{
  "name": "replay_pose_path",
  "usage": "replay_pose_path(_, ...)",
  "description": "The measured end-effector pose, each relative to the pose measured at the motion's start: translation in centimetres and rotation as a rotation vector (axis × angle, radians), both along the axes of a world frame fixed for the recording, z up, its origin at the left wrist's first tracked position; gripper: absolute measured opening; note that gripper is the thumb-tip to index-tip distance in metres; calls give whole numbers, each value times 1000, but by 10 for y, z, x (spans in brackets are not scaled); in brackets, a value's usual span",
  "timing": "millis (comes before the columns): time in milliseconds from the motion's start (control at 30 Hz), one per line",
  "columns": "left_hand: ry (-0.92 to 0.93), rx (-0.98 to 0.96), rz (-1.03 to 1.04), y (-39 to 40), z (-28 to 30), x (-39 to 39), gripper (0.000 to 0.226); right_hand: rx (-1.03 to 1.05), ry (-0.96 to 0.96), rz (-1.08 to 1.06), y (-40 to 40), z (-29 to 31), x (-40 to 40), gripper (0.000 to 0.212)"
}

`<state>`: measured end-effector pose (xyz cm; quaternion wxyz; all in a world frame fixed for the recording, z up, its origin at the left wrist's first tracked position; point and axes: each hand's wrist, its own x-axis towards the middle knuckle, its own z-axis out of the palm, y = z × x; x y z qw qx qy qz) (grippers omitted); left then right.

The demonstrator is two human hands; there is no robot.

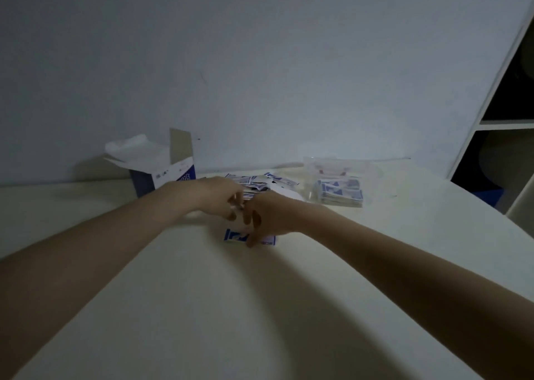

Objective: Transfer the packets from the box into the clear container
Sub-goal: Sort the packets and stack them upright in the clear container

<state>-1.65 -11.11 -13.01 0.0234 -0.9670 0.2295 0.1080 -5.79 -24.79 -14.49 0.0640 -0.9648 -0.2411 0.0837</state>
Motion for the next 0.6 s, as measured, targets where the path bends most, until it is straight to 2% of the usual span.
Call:
replay_pose_path(133,-202,-221,7,4,-5,4,16,6,71,-66,0,0,1,34)
replay_pose_path(167,-236,-273,12,3,-5,5,14,-16,79,-78,-2,0,1,26)
replay_pose_path(233,-279,-319,13,1,-3,8,18,-53,64,-107,-10,1,0,25)
replay_pose_path(300,-263,-291,-4,-3,-6,12,28,-64,16,-126,-19,4,-1,16)
replay_pose_path(433,-133,-221,-106,-15,-24,20,40,-65,-52,-147,-37,13,-7,18)
replay_pose_path(533,-103,-274,-120,-19,-34,14,30,61,-81,-238,-50,17,-3,20)
replay_pose_path(600,-137,-326,-126,-18,-33,11,28,293,-28,-361,-58,15,2,18)
